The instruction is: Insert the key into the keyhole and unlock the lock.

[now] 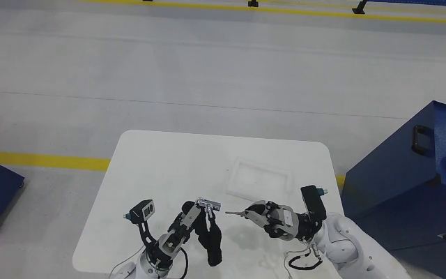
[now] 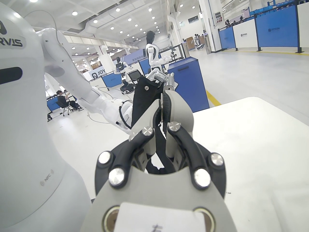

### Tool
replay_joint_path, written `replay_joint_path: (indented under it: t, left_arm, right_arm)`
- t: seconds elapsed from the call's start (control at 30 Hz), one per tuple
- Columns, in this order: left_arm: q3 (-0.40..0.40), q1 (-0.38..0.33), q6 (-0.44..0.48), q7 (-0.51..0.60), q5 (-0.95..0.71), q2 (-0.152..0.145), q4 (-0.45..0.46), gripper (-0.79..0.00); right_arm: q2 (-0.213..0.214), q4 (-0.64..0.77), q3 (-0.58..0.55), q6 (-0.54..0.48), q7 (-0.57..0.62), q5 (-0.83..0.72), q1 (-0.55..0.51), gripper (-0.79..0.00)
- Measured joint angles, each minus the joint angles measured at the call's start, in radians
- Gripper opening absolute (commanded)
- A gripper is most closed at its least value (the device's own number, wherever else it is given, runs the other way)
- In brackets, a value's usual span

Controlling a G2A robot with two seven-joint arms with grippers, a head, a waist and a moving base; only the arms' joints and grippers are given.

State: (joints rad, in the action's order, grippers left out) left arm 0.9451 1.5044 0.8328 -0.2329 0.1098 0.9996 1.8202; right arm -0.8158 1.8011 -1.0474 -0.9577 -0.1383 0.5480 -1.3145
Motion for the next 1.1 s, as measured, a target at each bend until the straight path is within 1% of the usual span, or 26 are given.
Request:
replay_joint_path:
  t: [0.37, 0.6, 1.1]
  left_arm:
    - [0.0, 0.0, 0.0, 0.0, 0.0, 0.0, 0.0, -0.785]
    - [0.0, 0.0, 0.0, 0.0, 0.0, 0.0, 0.0, -0.785]
    - [0.0, 0.0, 0.0, 0.0, 0.0, 0.0, 0.0, -0.785]
  right_arm:
    - [-0.032, -0.017, 0.027, 0.042, 0.016, -0.01, 0.031, -0.785]
    - [-0.045, -0.02, 0.027, 0.045, 0.02, -0.028, 0.028, -0.785]
    - [-0.061, 0.018, -0.006, 0.037, 0.014, -0.019, -0.039, -0.785]
